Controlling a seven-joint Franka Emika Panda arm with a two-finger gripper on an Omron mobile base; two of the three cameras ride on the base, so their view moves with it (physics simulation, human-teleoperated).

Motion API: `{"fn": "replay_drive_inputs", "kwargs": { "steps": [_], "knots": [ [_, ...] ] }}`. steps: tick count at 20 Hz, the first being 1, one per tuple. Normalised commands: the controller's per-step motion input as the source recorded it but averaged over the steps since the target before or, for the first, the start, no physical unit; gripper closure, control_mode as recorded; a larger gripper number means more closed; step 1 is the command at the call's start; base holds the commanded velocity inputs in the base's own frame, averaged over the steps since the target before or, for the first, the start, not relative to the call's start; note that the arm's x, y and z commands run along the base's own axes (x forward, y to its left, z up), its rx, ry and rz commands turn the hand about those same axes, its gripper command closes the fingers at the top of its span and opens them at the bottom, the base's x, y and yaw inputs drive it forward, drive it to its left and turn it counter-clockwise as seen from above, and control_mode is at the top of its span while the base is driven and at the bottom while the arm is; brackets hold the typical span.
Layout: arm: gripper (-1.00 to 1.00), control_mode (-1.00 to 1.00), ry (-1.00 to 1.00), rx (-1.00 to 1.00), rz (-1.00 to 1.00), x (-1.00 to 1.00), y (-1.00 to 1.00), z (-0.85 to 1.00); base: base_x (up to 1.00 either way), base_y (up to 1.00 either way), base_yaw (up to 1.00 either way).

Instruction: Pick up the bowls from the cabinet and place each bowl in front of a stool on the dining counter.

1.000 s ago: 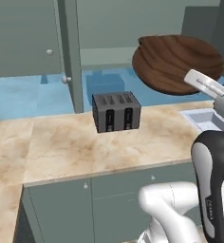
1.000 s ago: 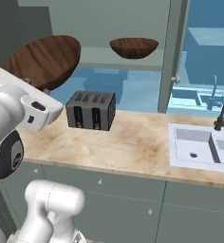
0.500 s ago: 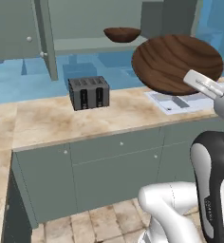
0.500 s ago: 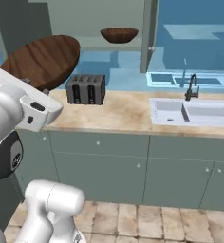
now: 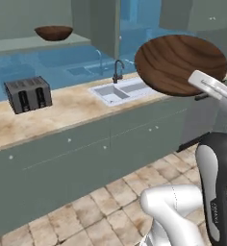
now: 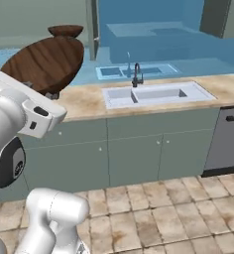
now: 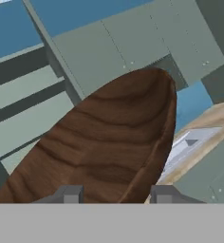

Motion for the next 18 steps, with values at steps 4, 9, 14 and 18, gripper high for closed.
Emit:
{"fn": "replay_drive_inputs", "kwargs": {
  "steps": [4, 9, 14, 18],
  "knots": [
    [1.00, 1.00, 0.00, 0.00, 0.00, 0.00, 0.00, 0.00, -0.16, -0.35, -0.60],
    [1.00, 1.00, 0.00, 0.00, 0.00, 0.00, 0.00, 0.00, -0.14, -0.28, -0.58],
    [1.00, 1.00, 0.00, 0.00, 0.00, 0.00, 0.00, 0.00, -0.12, -0.18, -0.55],
    [1.00, 1.00, 0.00, 0.00, 0.00, 0.00, 0.00, 0.00, -0.12, -0.21, -0.52]
  ]
}}
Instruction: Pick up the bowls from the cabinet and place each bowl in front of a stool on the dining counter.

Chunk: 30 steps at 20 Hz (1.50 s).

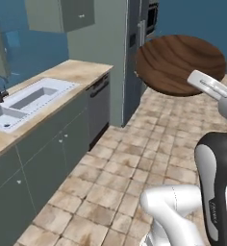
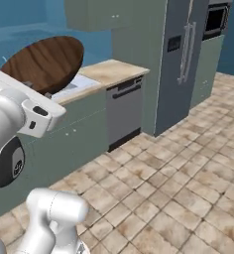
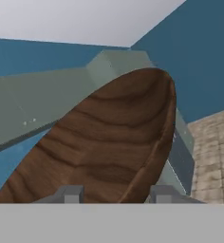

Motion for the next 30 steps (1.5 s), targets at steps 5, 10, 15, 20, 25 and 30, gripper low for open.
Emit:
{"fn": "replay_drive_inputs", "kwargs": {
  "steps": [5, 10, 15, 20, 25, 30],
  "knots": [
    [1.00, 1.00, 0.00, 0.00, 0.00, 0.00, 0.00, 0.00, -0.45, -0.12, -0.45],
    [1.00, 1.00, 0.00, 0.00, 0.00, 0.00, 0.00, 0.00, -0.63, 0.00, -0.38],
    [1.00, 1.00, 0.00, 0.00, 0.00, 0.00, 0.00, 0.00, -0.53, -0.09, -0.35],
    [1.00, 1.00, 0.00, 0.00, 0.00, 0.00, 0.00, 0.00, -0.08, -0.55, -0.30],
    [1.00, 1.00, 0.00, 0.00, 0.00, 0.00, 0.00, 0.00, 0.00, -0.73, -0.26],
    [1.00, 1.00, 0.00, 0.00, 0.00, 0.00, 0.00, 0.00, 0.00, -0.82, -0.23]
  ]
}}
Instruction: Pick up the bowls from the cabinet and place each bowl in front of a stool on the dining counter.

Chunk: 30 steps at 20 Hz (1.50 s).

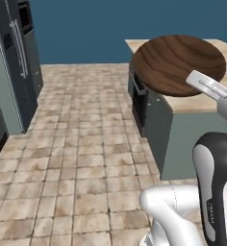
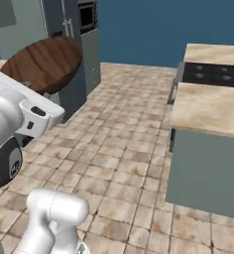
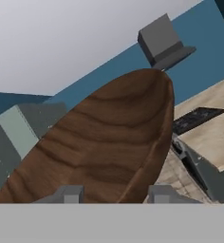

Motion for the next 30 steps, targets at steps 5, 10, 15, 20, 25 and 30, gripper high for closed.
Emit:
{"fn": "replay_drive_inputs", "kwargs": {
  "steps": [5, 10, 15, 20, 25, 30],
  "knots": [
    [1.00, 1.00, 0.00, 0.00, 0.00, 0.00, 0.00, 0.00, 0.04, -0.86, -0.23],
    [1.00, 1.00, 0.00, 0.00, 0.00, 0.00, 0.00, 0.00, 0.17, -0.91, -0.24],
    [1.00, 1.00, 0.00, 0.00, 0.00, 0.00, 0.00, 0.00, 0.19, -0.90, -0.25],
    [1.00, 1.00, 0.00, 0.00, 0.00, 0.00, 0.00, 0.00, 0.13, -0.78, -0.28],
    [1.00, 1.00, 0.00, 0.00, 0.00, 0.00, 0.00, 0.00, 0.17, -0.71, -0.29],
    [1.00, 1.00, 0.00, 0.00, 0.00, 0.00, 0.00, 0.00, 0.27, -0.63, -0.30]
  ]
}}
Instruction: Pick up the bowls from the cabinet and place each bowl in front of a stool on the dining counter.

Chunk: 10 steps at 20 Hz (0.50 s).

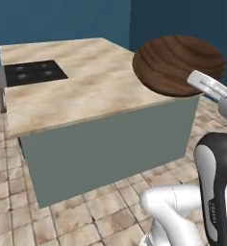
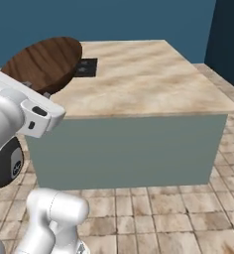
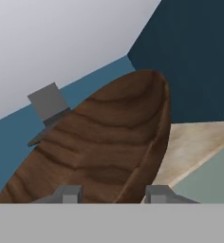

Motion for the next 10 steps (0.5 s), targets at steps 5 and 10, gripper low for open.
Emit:
{"fn": "replay_drive_inputs", "kwargs": {
  "steps": [5, 10],
  "knots": [
    [1.00, 1.00, 0.00, 0.00, 0.00, 0.00, 0.00, 0.00, 0.41, -0.63, -0.31],
    [1.00, 1.00, 0.00, 0.00, 0.00, 0.00, 0.00, 0.00, 0.45, -0.63, -0.32]
  ]
}}
